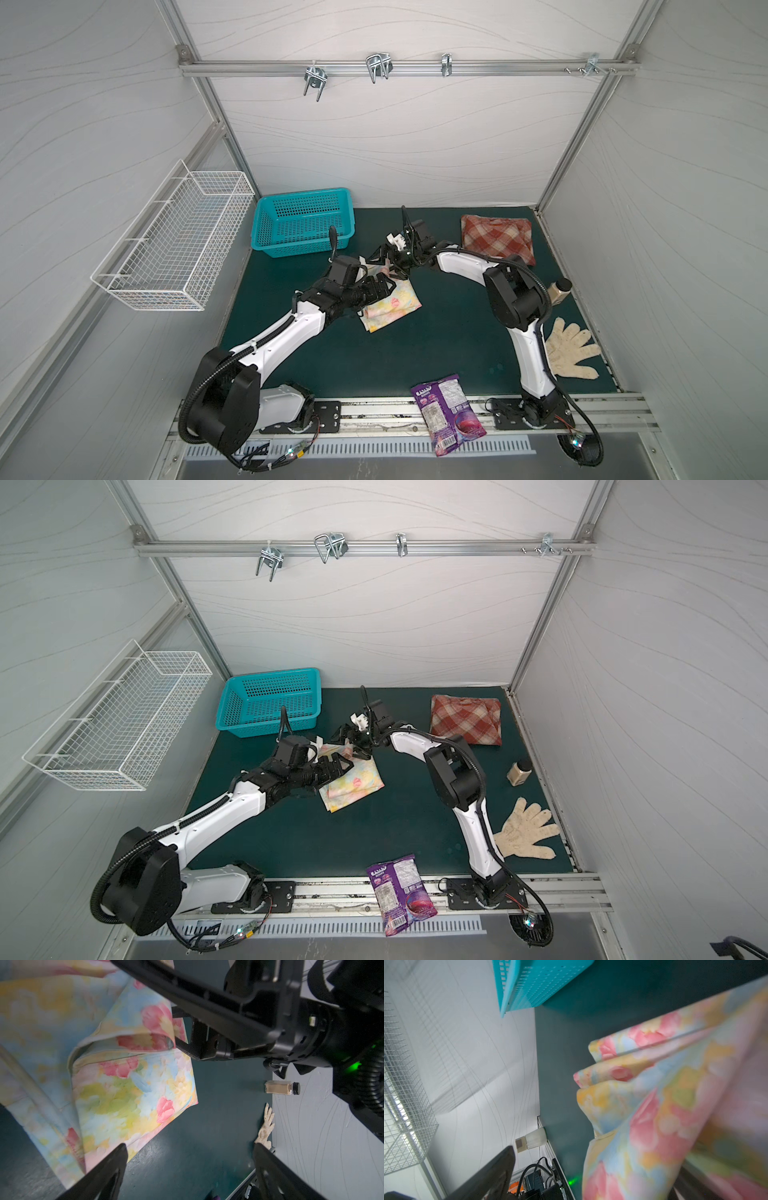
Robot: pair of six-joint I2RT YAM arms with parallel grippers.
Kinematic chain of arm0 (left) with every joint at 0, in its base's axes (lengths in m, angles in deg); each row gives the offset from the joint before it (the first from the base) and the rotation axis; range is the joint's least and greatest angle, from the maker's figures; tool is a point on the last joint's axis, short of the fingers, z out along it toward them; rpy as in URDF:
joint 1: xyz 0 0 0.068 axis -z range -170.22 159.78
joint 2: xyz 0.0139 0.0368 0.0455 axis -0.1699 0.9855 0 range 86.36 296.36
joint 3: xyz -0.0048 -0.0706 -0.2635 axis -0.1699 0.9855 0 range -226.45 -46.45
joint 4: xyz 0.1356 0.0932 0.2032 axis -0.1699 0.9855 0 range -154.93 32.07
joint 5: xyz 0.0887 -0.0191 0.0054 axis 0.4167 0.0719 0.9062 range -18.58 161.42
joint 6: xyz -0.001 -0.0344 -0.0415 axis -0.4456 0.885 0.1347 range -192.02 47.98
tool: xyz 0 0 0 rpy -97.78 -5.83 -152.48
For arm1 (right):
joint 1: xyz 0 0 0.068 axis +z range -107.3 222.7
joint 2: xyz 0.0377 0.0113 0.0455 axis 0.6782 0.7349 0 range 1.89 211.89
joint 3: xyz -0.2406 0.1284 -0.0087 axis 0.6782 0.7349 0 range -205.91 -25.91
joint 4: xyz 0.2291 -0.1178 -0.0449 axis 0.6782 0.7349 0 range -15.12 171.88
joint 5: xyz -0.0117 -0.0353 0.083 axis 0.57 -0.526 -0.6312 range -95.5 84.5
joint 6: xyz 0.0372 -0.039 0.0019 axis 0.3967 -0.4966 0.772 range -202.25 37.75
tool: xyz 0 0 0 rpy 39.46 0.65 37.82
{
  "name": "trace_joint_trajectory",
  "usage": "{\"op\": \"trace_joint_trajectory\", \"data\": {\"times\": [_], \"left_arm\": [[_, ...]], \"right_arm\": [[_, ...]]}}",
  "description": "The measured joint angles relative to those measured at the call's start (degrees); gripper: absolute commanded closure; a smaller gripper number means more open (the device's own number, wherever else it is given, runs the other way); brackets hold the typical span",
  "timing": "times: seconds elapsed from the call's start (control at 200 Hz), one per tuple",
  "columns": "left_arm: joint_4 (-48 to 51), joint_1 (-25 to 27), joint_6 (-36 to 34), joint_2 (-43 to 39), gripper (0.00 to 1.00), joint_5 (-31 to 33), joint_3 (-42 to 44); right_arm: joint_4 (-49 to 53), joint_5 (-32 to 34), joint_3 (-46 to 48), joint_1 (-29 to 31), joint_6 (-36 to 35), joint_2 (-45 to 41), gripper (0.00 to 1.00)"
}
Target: Fold and stack the skirts
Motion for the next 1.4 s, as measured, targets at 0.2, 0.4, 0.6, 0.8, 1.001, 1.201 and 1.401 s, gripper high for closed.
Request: {"op": "trace_joint_trajectory", "data": {"times": [0.2, 0.4, 0.6, 0.8, 1.001, 1.201, 1.401], "left_arm": [[0.0, 0.0, -0.2, -0.5, 0.05, 0.7, 0.0], [0.0, 0.0, -0.6, -0.3, 0.05, 1.6, 0.3], [-0.3, 0.0, -1.5, 4.5, 0.05, 1.7, -0.7], [-4.8, 0.0, -0.6, 11.1, 0.06, 0.2, -1.6], [-10.9, 0.0, 1.2, 12.0, 0.06, -0.8, 3.5], [-15.0, 0.4, 2.3, 10.3, 0.06, -1.2, 11.0], [-19.2, 0.6, 2.6, 8.7, 0.06, -1.2, 14.3]], "right_arm": [[-4.0, -2.5, -4.4, 1.8, 4.5, 2.4, 0.01], [-5.5, -3.6, -2.6, 1.7, 4.5, 2.0, 0.01], [3.0, -0.4, 1.7, -3.1, -3.9, -2.2, 0.01], [7.3, 1.0, 2.5, -7.5, -10.1, -4.1, 0.01], [8.0, -0.4, 2.1, -7.2, -10.8, -3.8, 0.01], [7.9, -1.7, -3.8, -7.0, -10.8, -1.4, 0.01], [7.8, -2.8, -8.7, -6.8, -10.8, 2.2, 0.01]]}}
